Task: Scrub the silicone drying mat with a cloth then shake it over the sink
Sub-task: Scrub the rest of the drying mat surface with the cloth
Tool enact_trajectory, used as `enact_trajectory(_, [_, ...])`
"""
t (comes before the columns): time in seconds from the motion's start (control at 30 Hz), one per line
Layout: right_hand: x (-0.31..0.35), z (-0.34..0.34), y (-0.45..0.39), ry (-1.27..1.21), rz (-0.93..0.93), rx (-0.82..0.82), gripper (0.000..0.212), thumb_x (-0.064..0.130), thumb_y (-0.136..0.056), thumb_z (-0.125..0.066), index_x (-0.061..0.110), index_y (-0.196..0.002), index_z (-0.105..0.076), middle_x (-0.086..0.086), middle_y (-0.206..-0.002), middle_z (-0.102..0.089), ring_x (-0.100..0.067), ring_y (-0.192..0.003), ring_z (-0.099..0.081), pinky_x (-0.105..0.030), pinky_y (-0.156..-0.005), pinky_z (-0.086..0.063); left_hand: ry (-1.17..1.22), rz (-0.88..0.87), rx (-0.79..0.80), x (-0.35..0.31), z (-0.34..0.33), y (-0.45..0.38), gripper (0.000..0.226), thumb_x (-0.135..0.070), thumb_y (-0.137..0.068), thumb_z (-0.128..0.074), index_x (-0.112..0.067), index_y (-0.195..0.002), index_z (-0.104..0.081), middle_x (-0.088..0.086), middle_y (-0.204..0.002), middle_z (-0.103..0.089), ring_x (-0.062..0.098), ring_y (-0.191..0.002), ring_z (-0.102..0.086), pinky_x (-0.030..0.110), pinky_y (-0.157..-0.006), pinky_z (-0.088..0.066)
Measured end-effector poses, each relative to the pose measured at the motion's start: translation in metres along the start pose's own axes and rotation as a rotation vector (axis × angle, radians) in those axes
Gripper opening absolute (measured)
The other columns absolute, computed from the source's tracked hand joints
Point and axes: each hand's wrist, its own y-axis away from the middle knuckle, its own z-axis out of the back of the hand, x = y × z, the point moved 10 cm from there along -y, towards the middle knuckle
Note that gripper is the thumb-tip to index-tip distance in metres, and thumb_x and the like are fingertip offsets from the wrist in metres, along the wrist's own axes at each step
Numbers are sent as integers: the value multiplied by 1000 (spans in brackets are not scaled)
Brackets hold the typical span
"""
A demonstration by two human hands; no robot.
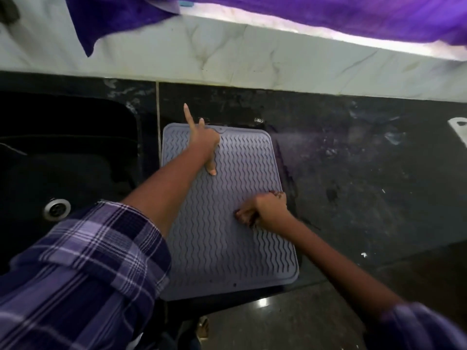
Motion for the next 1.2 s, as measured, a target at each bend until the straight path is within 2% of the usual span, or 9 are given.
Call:
enact_trajectory(0.1, [-14,39,-59,-81,-72,-30,21,4,-86,-59,16,-99,-71,-5,-106,-72,-16,-95,-67,-31,-88,-54,63,33,3,0,-5,2,98,-68,-60,-75,-28,-144,-42,4,-156,-33,32,-151,-1,80,-101,8])
enact_trajectory(0.27, [4,21,-51,184,-143,-286,35,12,-91,-48,18,-125,-58,-10,-127,-59,-29,-118,-50,-41,-99,-36,66,45,-43,-2,-13,0,102,-68,-65,-71,-30,-150,-30,3,-160,-23,33,-150,4,79,-101,7])
enact_trajectory(0.43, [57,-39,88,129,138,-292,48,28,-48,-88,23,-94,-76,2,-94,-75,-18,-79,-71,-25,-67,-55,13,12,-90,-9,-14,1,94,-70,-65,-68,-32,-145,-39,-1,-162,-18,34,-150,6,79,-100,8])
enact_trajectory(0.53, [45,-46,86,50,78,-47,33,20,-71,-77,20,-104,-72,-2,-108,-72,-20,-98,-66,-28,-84,-53,45,5,-192,-13,-12,26,75,-61,-72,-68,-29,-138,-49,1,-157,-30,33,-151,2,78,-103,6])
enact_trajectory(0.7, [27,5,15,69,-57,-219,29,12,-87,-55,14,-113,-68,-9,-117,-67,-26,-108,-62,-36,-97,-46,339,-131,-102,-19,-56,76,86,-59,-73,-70,-31,-147,-36,1,-159,-26,32,-150,6,77,-100,12])
enact_trajectory(0.8, [45,-16,22,185,-81,-268,39,14,-91,-49,18,-130,-55,-8,-131,-57,-28,-119,-51,-36,-100,-37,158,-144,-50,-17,-82,100,101,-68,-70,-66,-32,-153,-22,-1,-162,-15,36,-149,7,78,-99,10])
enact_trajectory(0.97, [77,-63,132,175,182,-258,55,10,-37,-90,17,-90,-77,-2,-92,-76,-24,-75,-71,-30,-63,-54,95,-158,-106,-29,-78,111,93,-61,-76,-64,-28,-153,-23,-4,-162,-13,39,-148,10,77,-103,11])
enact_trajectory(1.07, [68,-61,111,156,104,-68,37,15,-73,-72,21,-110,-69,-2,-114,-69,-26,-108,-61,-37,-92,-46,73,-155,-110,-29,-73,116,90,-59,-78,-63,-28,-153,-24,-5,-162,-13,38,-148,11,77,-103,12])
enact_trajectory(1.2, [142,-40,44,181,251,-248,43,16,-90,-50,21,-133,-52,-5,-135,-54,-25,-126,-45,-36,-100,-31,32,-131,-118,-27,-67,117,73,-49,-87,-59,-27,-150,-30,2,-161,-20,37,-149,6,77,-101,13])
